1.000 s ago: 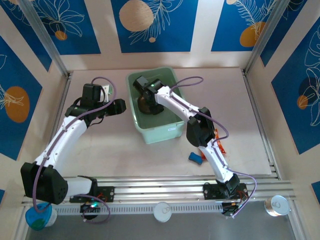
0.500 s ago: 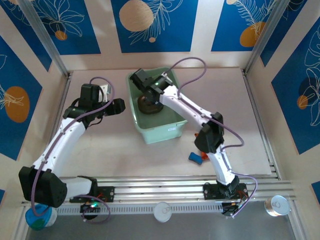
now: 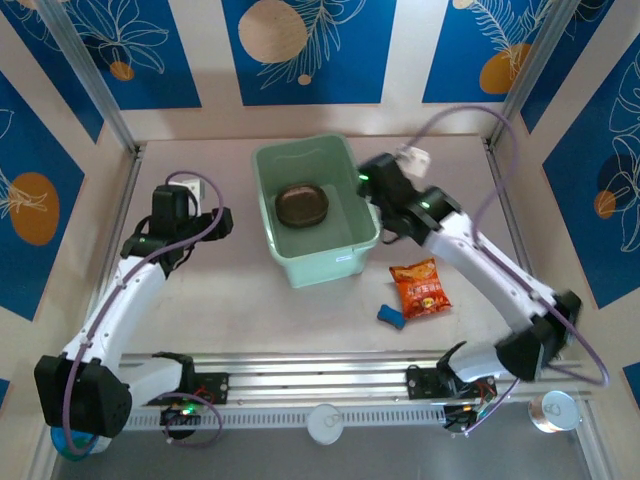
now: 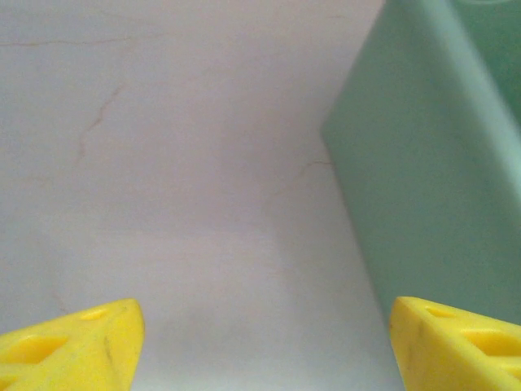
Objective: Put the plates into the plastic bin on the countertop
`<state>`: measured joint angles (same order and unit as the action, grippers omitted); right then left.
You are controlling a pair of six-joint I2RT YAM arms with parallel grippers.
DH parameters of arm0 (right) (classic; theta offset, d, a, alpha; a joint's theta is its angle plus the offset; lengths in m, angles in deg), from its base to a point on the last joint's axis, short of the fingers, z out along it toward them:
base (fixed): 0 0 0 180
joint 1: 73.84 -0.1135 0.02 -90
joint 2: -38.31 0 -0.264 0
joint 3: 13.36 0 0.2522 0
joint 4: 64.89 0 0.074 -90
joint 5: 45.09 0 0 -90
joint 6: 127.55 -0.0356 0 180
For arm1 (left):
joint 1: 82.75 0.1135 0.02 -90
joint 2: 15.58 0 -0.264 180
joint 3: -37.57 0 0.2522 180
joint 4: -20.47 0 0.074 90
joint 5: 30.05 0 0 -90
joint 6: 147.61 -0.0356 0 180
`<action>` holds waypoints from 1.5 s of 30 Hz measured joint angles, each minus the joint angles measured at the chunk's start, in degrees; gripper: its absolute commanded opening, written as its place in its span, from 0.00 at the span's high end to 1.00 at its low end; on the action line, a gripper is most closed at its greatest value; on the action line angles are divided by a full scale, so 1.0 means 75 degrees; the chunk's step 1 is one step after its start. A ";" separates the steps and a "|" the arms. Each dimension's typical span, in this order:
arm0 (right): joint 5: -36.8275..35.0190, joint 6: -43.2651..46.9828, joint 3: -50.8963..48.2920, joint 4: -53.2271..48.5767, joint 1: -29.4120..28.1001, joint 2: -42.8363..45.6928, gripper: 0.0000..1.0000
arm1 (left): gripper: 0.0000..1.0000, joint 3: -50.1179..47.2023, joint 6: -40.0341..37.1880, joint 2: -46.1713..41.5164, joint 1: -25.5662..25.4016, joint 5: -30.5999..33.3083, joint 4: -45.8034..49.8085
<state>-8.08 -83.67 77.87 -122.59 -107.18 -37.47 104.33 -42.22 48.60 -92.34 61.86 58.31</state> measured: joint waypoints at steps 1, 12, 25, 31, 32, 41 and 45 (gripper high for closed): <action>0.0119 0.0201 -0.0667 0.0303 0.0507 0.0420 0.01 | 0.16 -0.0213 -0.0087 0.0000 0.0006 0.0172 -0.0210; 0.1845 0.3089 -0.6175 0.5421 0.3541 0.1128 0.01 | 0.03 -0.3238 -0.1271 0.0583 0.0044 0.1920 -0.4258; 0.4205 0.4934 -0.7035 1.0707 0.3920 -0.1195 0.01 | 0.01 -0.4331 -0.2439 0.3054 0.0131 0.1542 -0.9480; 0.5251 0.5132 -0.7277 1.1634 0.4266 -0.1559 0.01 | 0.00 -0.4470 -0.2474 0.3375 0.0254 0.1480 -1.0276; 0.5336 0.5147 -0.7277 1.1666 0.4278 -0.1553 0.01 | 0.00 -0.4459 -0.2474 0.3375 0.0265 0.1454 -1.0316; 0.5785 0.5149 -0.7274 1.1806 0.4336 -0.1556 0.01 | 0.00 -0.4459 -0.2474 0.3375 0.0280 0.1370 -1.0416; 0.5910 0.5182 -0.7274 1.1800 0.4336 -0.1553 0.01 | 0.00 -0.4459 -0.2474 0.3375 0.0280 0.1349 -1.0416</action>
<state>36.24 -44.81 23.32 -34.09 -74.66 -49.12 70.89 -60.77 73.91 -90.24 71.98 -19.81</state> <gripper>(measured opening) 0.990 0.995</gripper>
